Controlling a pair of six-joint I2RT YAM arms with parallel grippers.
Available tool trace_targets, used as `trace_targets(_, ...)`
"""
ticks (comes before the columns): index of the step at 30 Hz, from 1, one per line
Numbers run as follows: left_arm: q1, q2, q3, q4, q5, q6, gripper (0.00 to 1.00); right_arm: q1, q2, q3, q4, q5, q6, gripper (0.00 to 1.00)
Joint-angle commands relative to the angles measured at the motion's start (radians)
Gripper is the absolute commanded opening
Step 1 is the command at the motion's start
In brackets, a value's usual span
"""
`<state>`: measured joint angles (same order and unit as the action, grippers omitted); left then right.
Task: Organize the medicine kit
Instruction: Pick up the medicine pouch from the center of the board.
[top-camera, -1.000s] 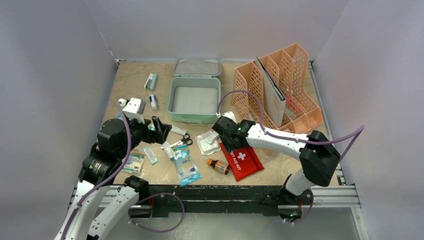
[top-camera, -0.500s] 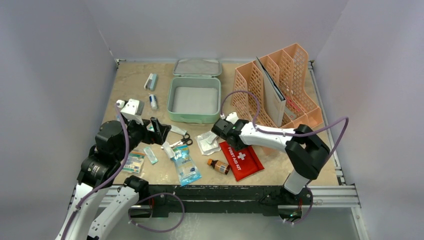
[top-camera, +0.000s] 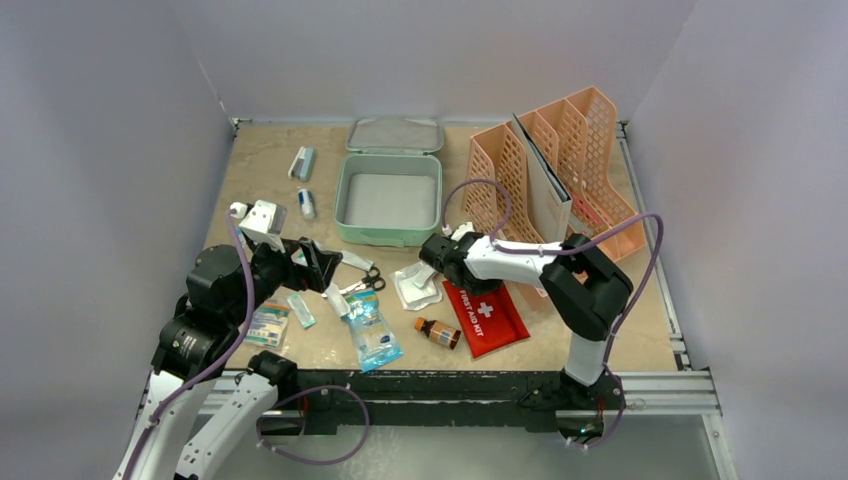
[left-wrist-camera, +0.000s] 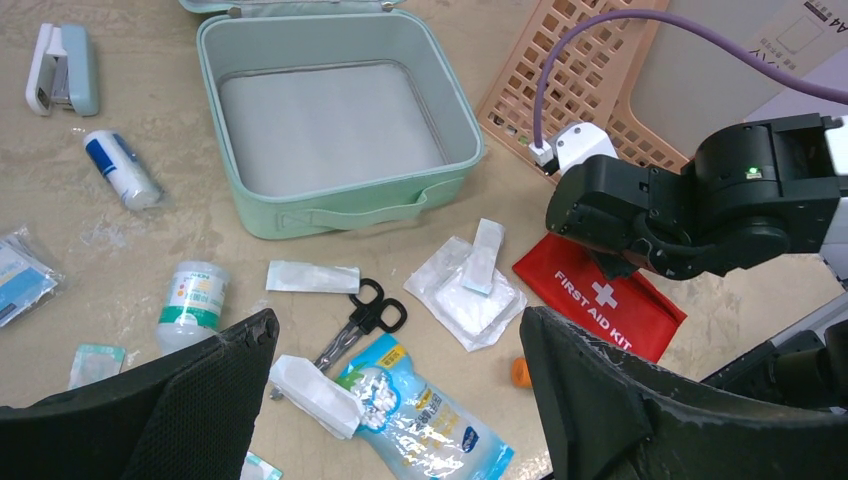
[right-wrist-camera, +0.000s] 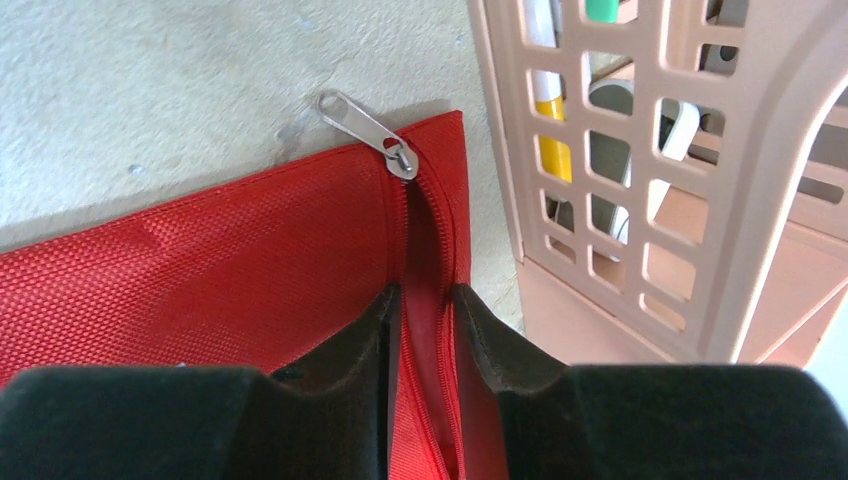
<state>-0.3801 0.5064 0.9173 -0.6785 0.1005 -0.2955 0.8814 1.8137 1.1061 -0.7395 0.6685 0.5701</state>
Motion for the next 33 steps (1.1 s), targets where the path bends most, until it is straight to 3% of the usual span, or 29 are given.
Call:
trace_targets(1,-0.001,-0.007,-0.009,0.025,0.012,0.0,0.9,-0.011,0.034,0.054,-0.049,0.068,0.036,0.27)
trace_targets(11,-0.001,-0.011,-0.012,0.028,0.018,-0.005,0.9,-0.015,0.036,0.099,-0.158,0.166,0.097,0.26)
trace_targets(33,-0.002,-0.02,-0.012,0.032,0.03,-0.007,0.9,-0.064,0.191,0.172,-0.165,0.14,0.115,0.18)
